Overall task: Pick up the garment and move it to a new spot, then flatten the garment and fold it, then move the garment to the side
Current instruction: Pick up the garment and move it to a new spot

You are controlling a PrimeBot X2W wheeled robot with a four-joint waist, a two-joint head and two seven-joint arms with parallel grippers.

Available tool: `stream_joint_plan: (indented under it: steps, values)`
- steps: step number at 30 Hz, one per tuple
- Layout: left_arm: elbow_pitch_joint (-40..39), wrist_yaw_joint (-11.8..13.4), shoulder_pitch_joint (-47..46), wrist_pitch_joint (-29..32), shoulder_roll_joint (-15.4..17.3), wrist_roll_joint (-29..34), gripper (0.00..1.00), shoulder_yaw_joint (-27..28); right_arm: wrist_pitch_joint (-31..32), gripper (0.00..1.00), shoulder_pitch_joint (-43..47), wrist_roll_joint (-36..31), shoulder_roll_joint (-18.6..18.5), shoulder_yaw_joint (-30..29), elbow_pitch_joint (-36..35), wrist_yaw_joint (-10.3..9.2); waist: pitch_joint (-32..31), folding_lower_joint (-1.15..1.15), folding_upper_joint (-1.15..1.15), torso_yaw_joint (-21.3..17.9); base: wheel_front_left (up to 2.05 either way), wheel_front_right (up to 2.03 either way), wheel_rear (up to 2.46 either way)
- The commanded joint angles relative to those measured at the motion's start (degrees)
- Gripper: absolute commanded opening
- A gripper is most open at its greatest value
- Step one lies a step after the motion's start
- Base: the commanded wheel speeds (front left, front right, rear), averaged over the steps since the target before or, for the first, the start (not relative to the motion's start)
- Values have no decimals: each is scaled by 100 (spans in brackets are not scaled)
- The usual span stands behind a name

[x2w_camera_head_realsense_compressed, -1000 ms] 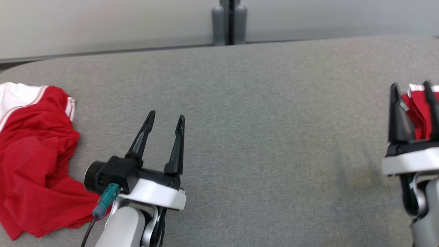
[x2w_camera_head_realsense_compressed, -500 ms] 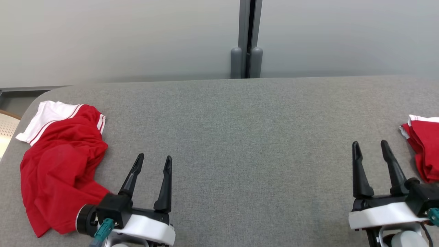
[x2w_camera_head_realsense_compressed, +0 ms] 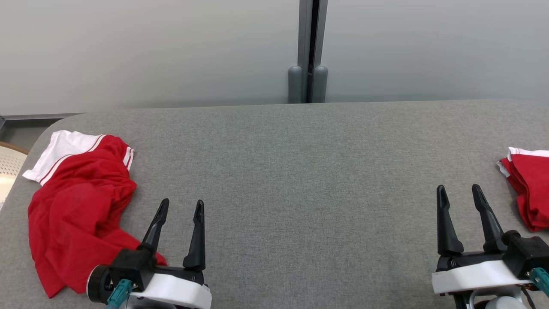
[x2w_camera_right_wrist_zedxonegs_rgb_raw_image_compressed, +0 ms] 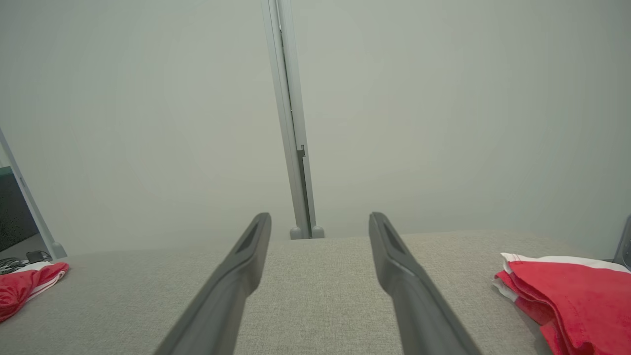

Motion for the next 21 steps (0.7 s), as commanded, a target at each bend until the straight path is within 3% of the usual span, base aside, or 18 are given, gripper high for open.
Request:
stream_joint_plan:
  steps: [1, 21]
  values:
    - [19, -13, 13, -1, 22, 33, 100, 4, -6, 100, 22, -28, -6, 7, -28, -2, 2, 0, 0, 7, 0, 0, 0]
    - [222, 1, -51, -1, 21, 91, 100, -112, -6, 100, 70, 43, 33, -45, 27, -2, -7, 0, 0, 76, 0, 0, 0]
